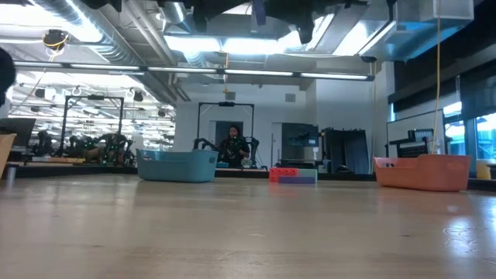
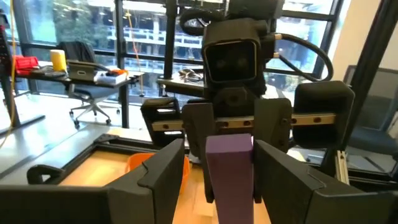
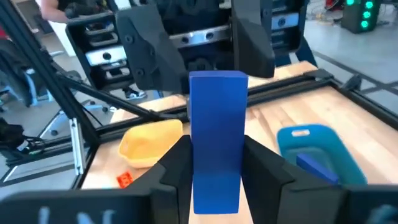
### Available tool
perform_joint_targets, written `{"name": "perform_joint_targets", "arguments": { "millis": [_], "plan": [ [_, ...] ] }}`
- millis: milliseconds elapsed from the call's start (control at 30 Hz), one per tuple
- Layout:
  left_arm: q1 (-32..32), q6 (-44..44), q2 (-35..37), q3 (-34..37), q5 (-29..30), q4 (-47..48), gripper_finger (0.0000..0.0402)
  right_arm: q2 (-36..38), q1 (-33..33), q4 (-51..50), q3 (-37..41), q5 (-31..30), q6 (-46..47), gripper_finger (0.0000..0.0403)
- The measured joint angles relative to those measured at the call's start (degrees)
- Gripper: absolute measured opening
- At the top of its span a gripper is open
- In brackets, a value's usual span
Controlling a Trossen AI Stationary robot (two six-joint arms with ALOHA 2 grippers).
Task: Sort & place blocks by color
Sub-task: Put the bottom right violet rectangle block into the blue bin
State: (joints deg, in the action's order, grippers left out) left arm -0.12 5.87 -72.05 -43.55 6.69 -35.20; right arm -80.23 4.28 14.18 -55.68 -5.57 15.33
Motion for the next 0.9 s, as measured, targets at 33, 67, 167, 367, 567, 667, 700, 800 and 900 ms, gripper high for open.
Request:
{"name": "perform_joint_targets", "arguments": {
  "millis": [33,67,167,367,567,667,700,800,900],
  "plan": [
    [0.02,0.02,0.0,-0.02,0.02,-0.16,0.0183,-0.02,0.08,0.53,0.0,-0.2,0.0,0.0105],
    [0.07,0.11,0.01,-0.02,0.17,-0.29,0.0183,0.0,0.08,1.07,0.0,-0.36,-0.41,0.0105],
    [0.05,2.65,0.04,-0.05,-0.85,-0.63,0.0183,0.0,-0.04,1.96,0.0,-0.22,-0.84,0.0105],
    [0.02,7.24,-1.64,-0.57,-3.06,-0.13,0.0183,0.03,-0.17,3.22,0.02,1.26,-2.31,0.0105],
    [-0.22,7.52,-6.45,-5.13,-4.62,-0.68,0.0183,0.07,-0.27,3.03,0.02,2.79,-2.38,0.0105],
    [-0.24,7.52,-7.09,-5.96,-4.77,-0.51,0.0183,0.07,-0.32,3.02,0.04,3.78,-2.38,0.0105],
    [-0.22,7.52,-7.13,-5.99,-4.74,-0.56,0.0183,0.07,-0.32,3.05,0.04,3.85,-2.39,0.0105],
    [-0.17,7.52,-7.06,-5.99,-4.67,-0.47,0.0183,0.07,-0.33,3.01,0.04,3.97,-2.41,0.0105],
    [-0.17,7.52,-7.06,-5.99,-4.69,-0.46,0.0177,0.07,-0.32,3.01,0.04,4.13,-2.45,0.0105]
  ]
}}
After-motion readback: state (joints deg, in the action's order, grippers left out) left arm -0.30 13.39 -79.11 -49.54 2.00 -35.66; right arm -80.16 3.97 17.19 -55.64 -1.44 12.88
